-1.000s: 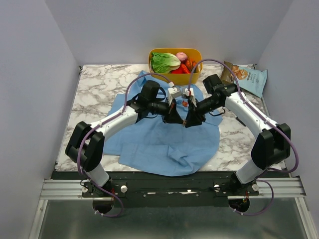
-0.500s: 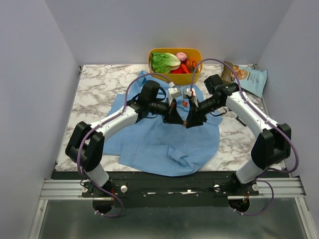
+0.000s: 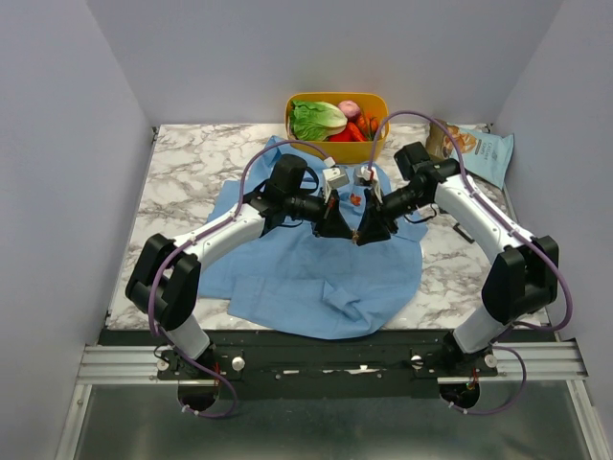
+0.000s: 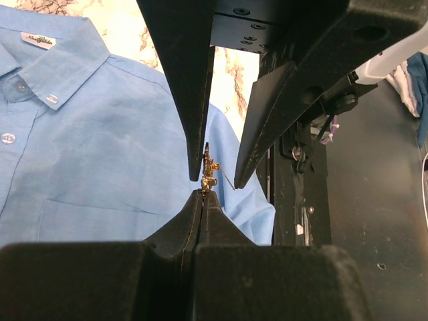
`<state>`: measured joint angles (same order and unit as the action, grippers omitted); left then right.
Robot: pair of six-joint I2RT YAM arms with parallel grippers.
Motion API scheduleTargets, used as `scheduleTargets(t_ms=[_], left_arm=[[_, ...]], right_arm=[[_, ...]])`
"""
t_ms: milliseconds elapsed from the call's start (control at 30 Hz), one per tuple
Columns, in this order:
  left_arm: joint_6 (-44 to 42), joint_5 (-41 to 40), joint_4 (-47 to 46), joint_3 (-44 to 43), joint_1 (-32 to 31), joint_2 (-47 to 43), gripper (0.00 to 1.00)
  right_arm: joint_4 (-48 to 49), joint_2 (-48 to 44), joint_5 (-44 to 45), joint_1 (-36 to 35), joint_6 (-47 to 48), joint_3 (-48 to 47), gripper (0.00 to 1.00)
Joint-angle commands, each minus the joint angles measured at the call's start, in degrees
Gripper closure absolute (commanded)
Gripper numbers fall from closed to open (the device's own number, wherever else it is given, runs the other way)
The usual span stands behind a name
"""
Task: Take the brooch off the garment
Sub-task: Close the brooch.
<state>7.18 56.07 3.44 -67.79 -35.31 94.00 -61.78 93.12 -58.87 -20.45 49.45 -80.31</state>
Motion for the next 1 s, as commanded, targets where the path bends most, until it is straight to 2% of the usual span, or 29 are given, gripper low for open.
scheduleTargets(t_ms=[0, 233, 400, 967], left_arm=[[0.1, -0.4, -0.6, 0.1, 0.2, 0.5, 1.00], [0.1, -0.1, -0.7, 0.0, 0.2, 0.5, 1.00], [0.2, -0.2, -0.7, 0.0, 0.2, 0.5, 1.00], [0.6, -0.1, -0.8, -0.1, 0.2, 0.9, 1.00]], right_arm=[[0.0, 0.2, -4.8, 1.0, -0.8, -1.8, 0.61], [-0.4, 1.4, -6.8, 2.1, -1.1, -2.6, 0.61], [0.6, 1.6, -6.3, 2.2, -2.4, -2.3, 0.68], [2.1, 2.1, -5.4, 2.2, -3.7, -1.3, 0.69]])
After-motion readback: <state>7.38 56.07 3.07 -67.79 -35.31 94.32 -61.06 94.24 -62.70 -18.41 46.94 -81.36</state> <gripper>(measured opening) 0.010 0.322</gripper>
